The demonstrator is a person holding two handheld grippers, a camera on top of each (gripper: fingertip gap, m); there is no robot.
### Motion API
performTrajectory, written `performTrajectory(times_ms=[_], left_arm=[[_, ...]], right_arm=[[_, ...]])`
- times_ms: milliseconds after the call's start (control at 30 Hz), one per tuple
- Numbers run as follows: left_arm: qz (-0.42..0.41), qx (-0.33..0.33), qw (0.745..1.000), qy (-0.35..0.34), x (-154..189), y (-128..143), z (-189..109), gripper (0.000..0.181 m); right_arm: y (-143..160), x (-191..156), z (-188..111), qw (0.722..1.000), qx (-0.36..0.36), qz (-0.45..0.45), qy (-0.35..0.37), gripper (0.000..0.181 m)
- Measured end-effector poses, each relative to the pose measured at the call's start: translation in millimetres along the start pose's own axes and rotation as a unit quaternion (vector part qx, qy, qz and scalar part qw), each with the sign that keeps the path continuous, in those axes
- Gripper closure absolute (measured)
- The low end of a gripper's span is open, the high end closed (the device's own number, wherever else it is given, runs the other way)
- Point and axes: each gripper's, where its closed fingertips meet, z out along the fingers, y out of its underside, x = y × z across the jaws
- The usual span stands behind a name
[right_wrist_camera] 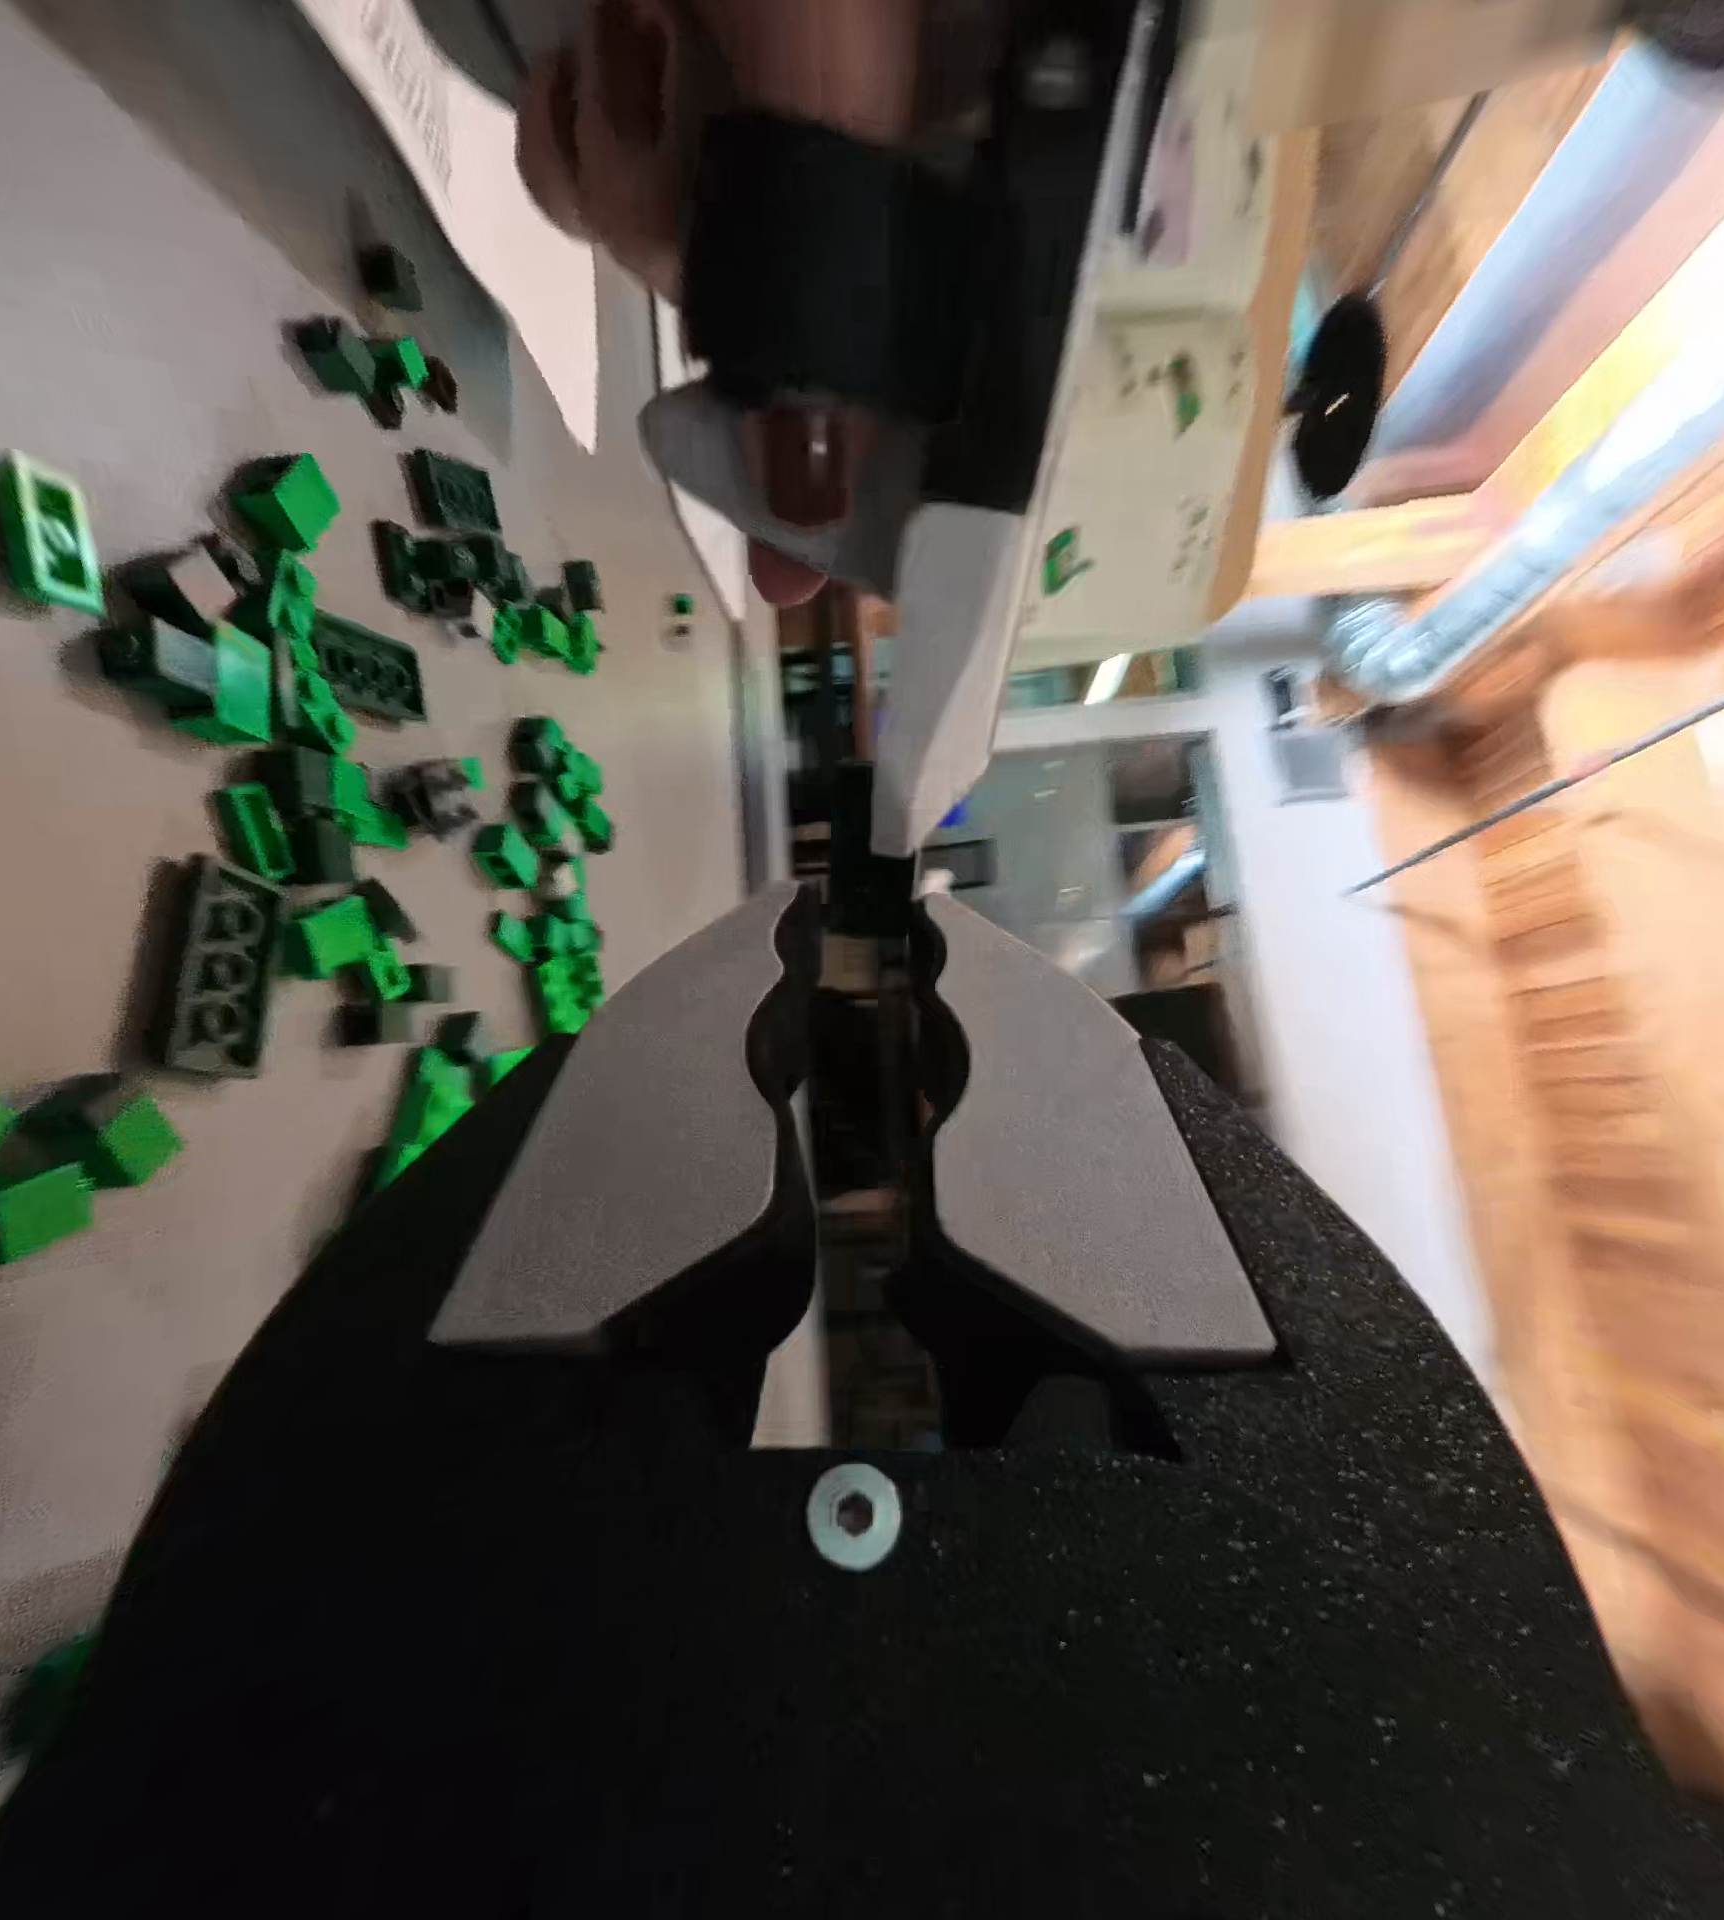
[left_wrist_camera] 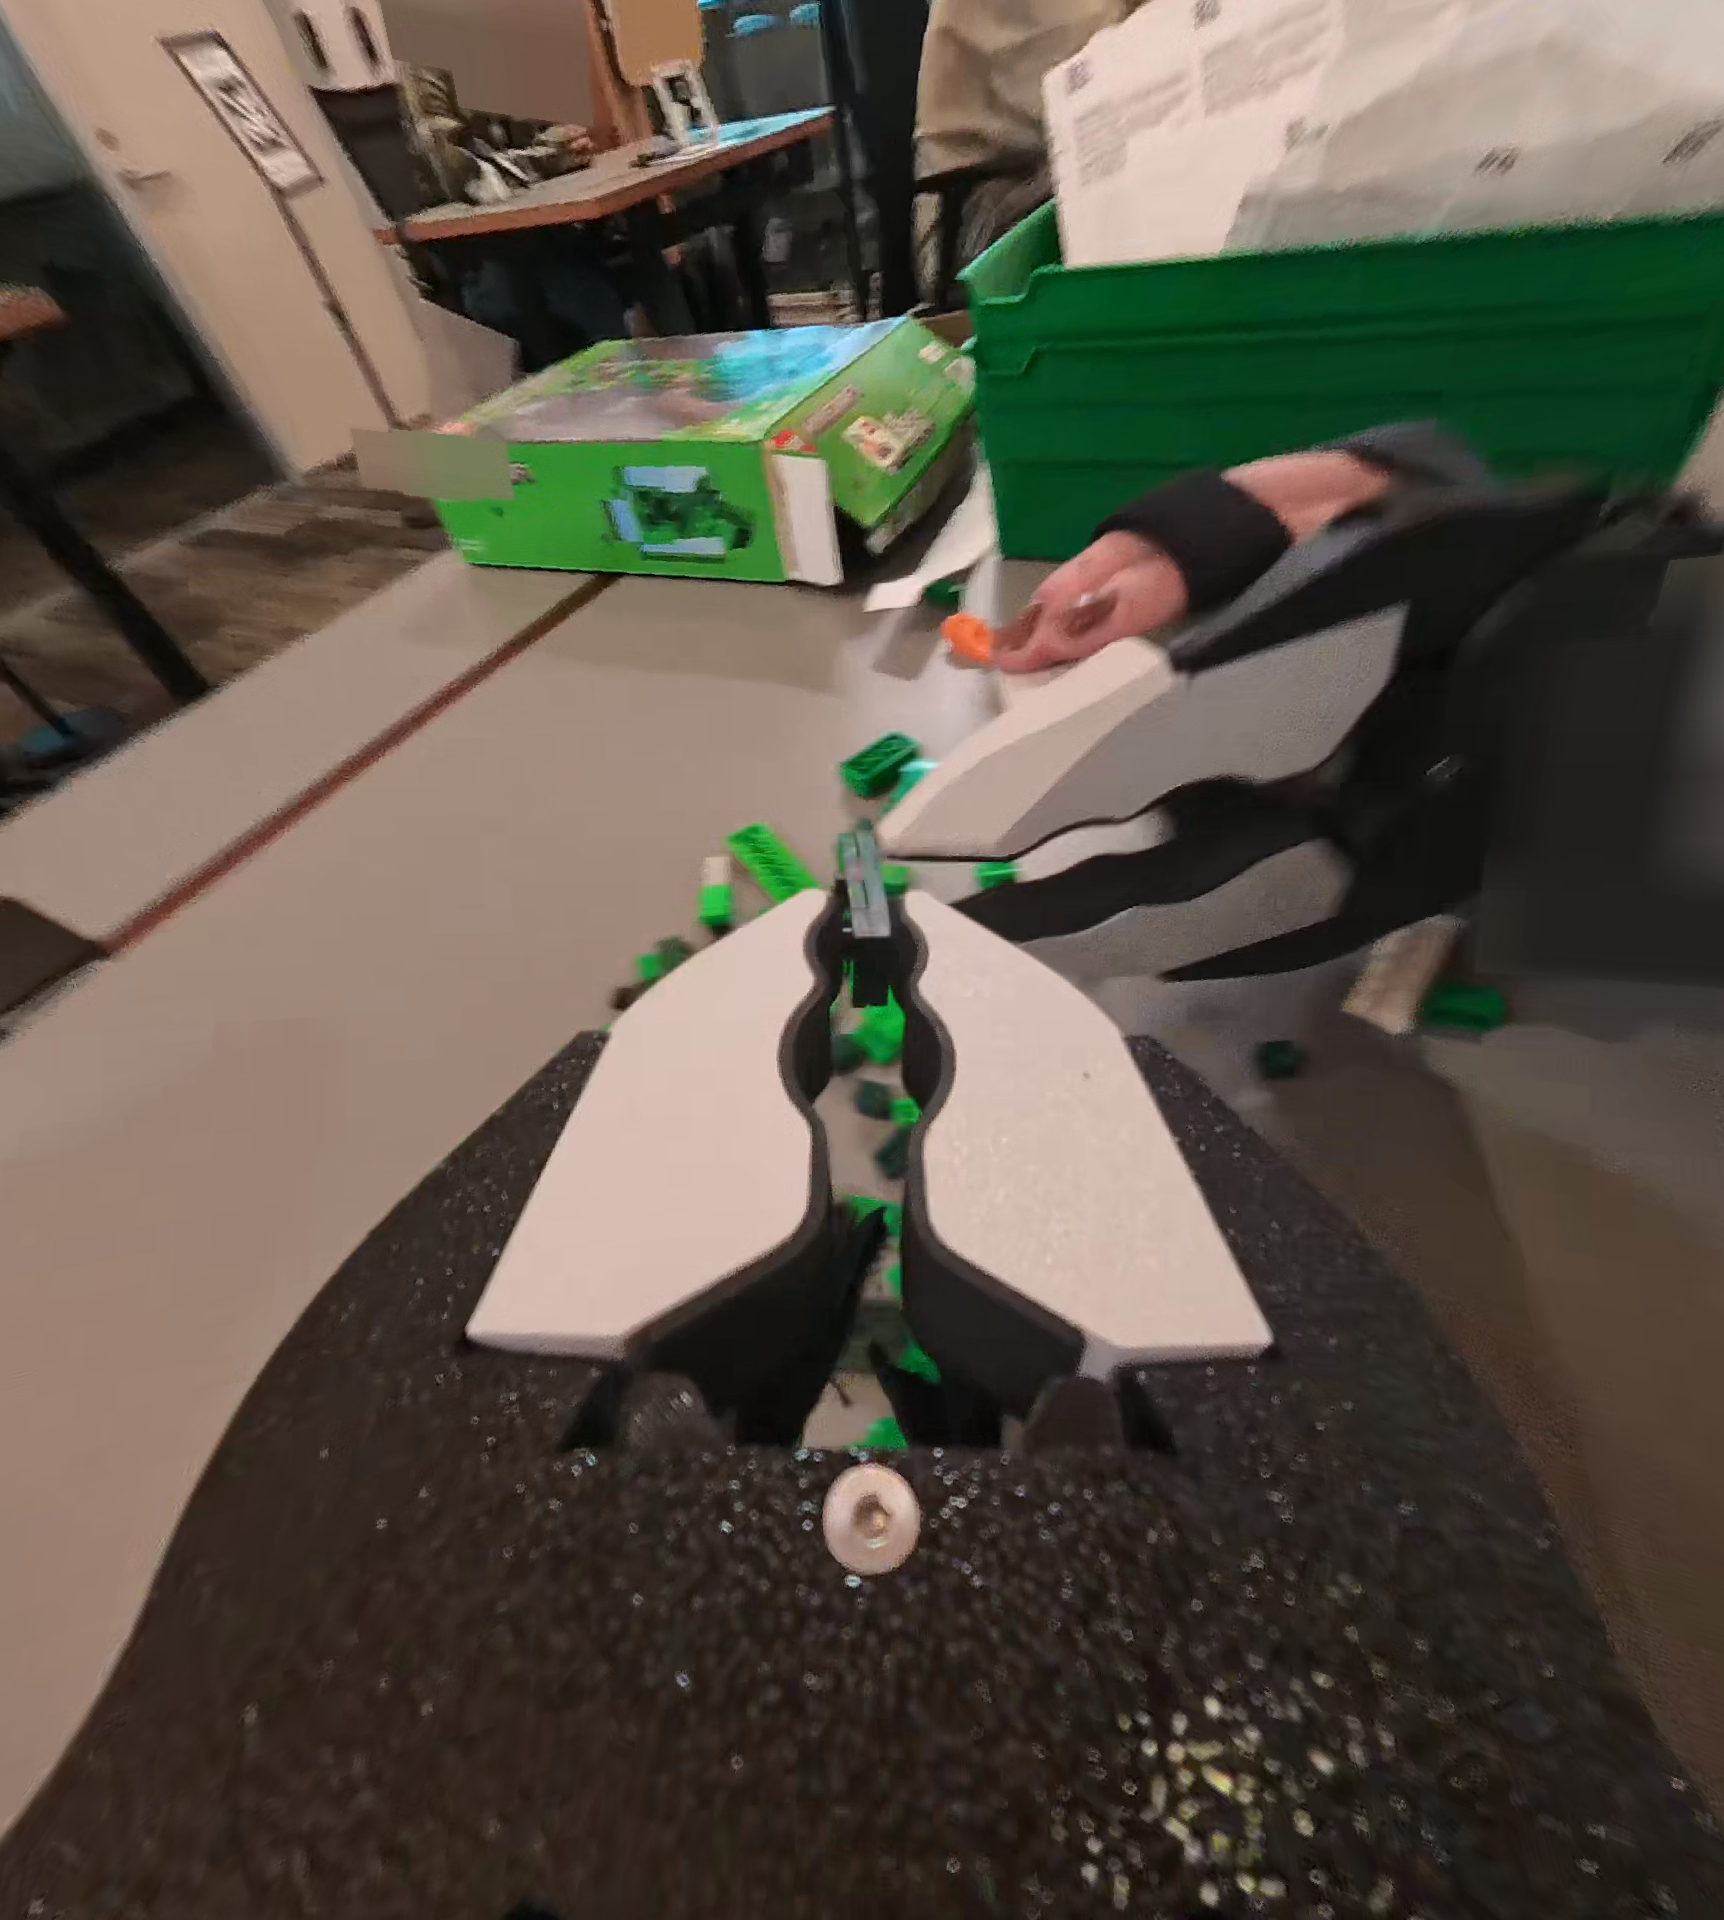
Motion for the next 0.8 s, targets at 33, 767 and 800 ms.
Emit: performTrajectory(times_ms=[33,767,800], left_arm=[[0.031,0.001,0.999,-0.028,-8.3,-0.5,1.6,0.173],[0.628,0.069,0.771,-0.08,43.1,19.8,0.9,0.174],[0.638,0.068,0.763,-0.071,47.0,22.6,2.0,0.173]], right_arm=[[3.2,-1.8,-2.4,0.998,0.005,0.054,-0.029,0.167],[-12.1,-27.1,-38.6,0.799,0.108,0.481,-0.343,0.141],[-14.4,-28.6,-39.5,0.804,0.11,0.47,-0.346,0.142]])
